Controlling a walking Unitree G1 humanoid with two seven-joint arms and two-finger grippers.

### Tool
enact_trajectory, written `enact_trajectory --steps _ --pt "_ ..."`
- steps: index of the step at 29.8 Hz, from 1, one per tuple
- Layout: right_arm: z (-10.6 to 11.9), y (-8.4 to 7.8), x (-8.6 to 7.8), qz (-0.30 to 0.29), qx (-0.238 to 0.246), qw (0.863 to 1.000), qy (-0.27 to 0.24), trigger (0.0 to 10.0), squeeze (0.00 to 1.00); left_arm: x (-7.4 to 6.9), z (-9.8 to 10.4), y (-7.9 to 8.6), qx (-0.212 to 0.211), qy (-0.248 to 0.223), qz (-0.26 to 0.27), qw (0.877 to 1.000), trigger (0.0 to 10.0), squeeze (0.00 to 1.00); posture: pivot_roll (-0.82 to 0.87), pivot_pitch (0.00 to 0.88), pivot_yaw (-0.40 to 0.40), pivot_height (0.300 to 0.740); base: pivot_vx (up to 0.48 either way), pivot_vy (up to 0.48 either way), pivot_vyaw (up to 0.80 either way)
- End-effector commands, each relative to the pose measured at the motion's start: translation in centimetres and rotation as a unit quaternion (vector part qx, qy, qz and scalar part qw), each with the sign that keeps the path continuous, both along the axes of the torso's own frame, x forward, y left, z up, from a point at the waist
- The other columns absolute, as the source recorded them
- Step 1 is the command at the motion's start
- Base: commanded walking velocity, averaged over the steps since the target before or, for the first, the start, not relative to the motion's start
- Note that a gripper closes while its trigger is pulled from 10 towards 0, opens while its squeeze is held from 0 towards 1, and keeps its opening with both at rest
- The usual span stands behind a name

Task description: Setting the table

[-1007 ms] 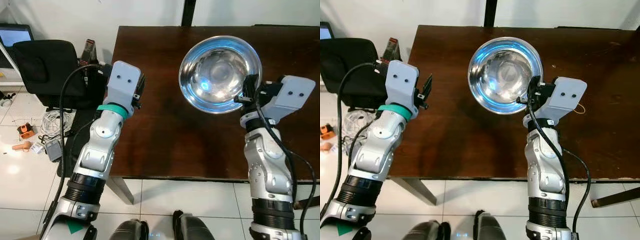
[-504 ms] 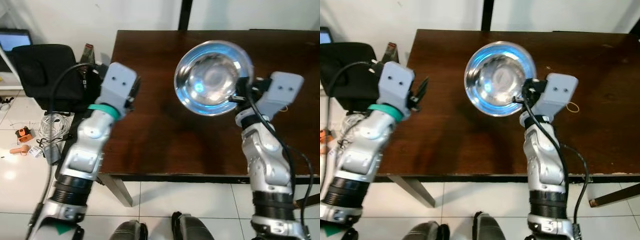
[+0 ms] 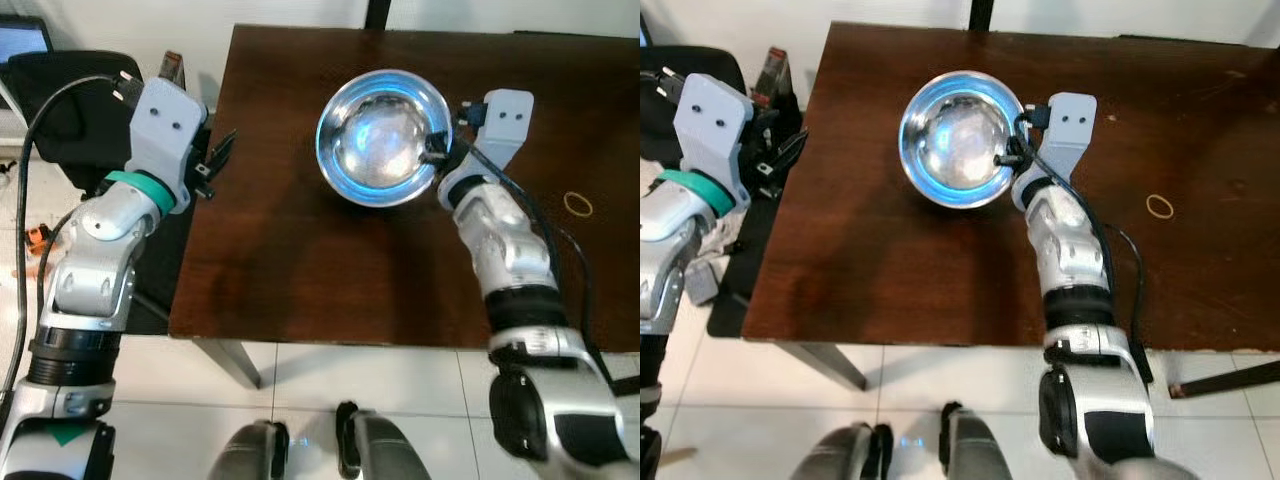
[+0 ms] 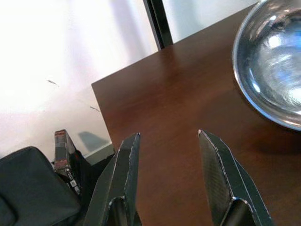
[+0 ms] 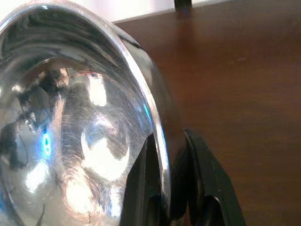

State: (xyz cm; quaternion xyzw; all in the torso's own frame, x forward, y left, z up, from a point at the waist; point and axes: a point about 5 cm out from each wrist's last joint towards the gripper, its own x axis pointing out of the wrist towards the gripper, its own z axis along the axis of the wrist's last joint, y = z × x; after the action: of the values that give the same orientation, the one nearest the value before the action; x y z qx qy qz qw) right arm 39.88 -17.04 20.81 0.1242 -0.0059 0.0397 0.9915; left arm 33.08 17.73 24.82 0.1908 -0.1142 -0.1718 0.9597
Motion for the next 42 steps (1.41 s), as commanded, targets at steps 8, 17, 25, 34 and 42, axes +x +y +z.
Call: enact_trajectory --steps 8,17,25,34,42 --pt "1.4 -0.2 1.3 0.011 0.128 0.992 0.008 10.0 0.0 -1.4 0.2 -0.4 0.003 0.012 -0.036 0.999 10.0 0.0 0.11 0.208 0.011 0.74 0.0 0.0 0.0" --pt "1.5 1.6 1.5 0.122 0.099 0.987 0.03 10.0 0.0 -3.0 0.2 -1.5 0.039 0.031 -0.124 0.991 10.0 0.0 0.1 0.192 0.021 0.74 0.0 0.0 0.0" --pt "0.5 2.8 1.3 0.163 0.097 0.981 0.049 10.0 0.0 -2.9 0.0 -2.1 0.033 0.035 -0.128 0.991 10.0 0.0 0.09 0.176 0.024 0.74 0.0 0.0 0.0" --pt "0.0 3.6 1.2 0.188 0.088 0.976 0.059 10.0 0.0 -2.9 0.1 -2.0 0.032 0.036 -0.128 0.991 10.0 0.0 0.09 0.168 0.023 0.74 0.0 0.0 0.0" --pt "-0.4 4.0 1.2 0.198 0.083 0.975 0.062 10.0 0.16 -2.9 0.0 -1.9 0.031 0.035 -0.123 0.991 10.0 0.0 0.09 0.166 0.019 0.74 0.0 0.0 0.0"
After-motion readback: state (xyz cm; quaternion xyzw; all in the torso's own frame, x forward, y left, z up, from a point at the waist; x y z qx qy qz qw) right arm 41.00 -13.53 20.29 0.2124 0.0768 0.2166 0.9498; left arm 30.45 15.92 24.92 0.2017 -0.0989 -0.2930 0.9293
